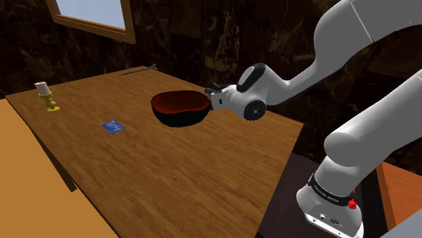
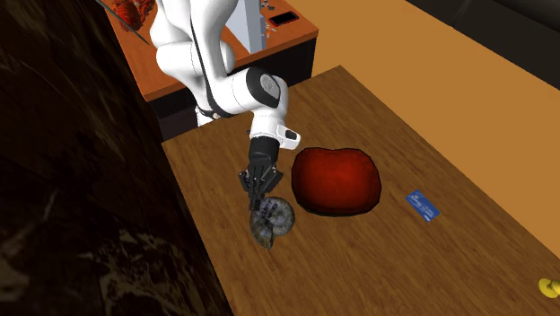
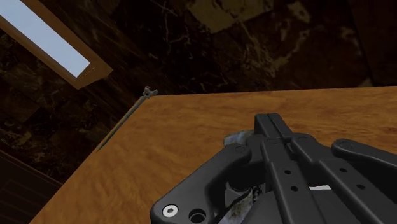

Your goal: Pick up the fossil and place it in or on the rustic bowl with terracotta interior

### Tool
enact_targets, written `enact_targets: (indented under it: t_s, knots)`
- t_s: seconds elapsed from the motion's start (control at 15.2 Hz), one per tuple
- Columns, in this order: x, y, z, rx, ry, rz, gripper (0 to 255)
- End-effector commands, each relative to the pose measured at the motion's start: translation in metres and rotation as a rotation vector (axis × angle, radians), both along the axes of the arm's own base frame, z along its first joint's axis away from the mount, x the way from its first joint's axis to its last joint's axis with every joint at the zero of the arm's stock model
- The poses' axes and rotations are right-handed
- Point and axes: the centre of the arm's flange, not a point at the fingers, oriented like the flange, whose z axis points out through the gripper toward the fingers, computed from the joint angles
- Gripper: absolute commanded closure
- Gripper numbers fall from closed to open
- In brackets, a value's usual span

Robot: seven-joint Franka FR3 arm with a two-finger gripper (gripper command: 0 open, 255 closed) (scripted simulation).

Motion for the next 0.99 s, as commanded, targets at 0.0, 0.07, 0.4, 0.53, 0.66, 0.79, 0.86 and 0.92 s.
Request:
enact_targets:
  t_s: [0.0,0.07,0.4,0.53,0.66,0.79,0.86,0.92]
  knots:
    - [0.000,0.000,0.000,0.000,0.000,0.000,255]
    - [0.000,0.000,0.000,0.000,0.000,0.000,0]
    - [-0.039,-0.002,-0.058,0.093,-0.120,0.116,0]
    - [-0.030,-0.007,-0.060,0.093,-0.120,0.116,0]
    - [-0.020,-0.011,-0.061,0.093,-0.120,0.116,0]
    - [-0.011,-0.016,-0.063,0.093,-0.120,0.116,0]
    - [-0.006,-0.018,-0.063,0.093,-0.120,0.116,0]
    - [-0.003,-0.020,-0.064,0.093,-0.120,0.116,0]
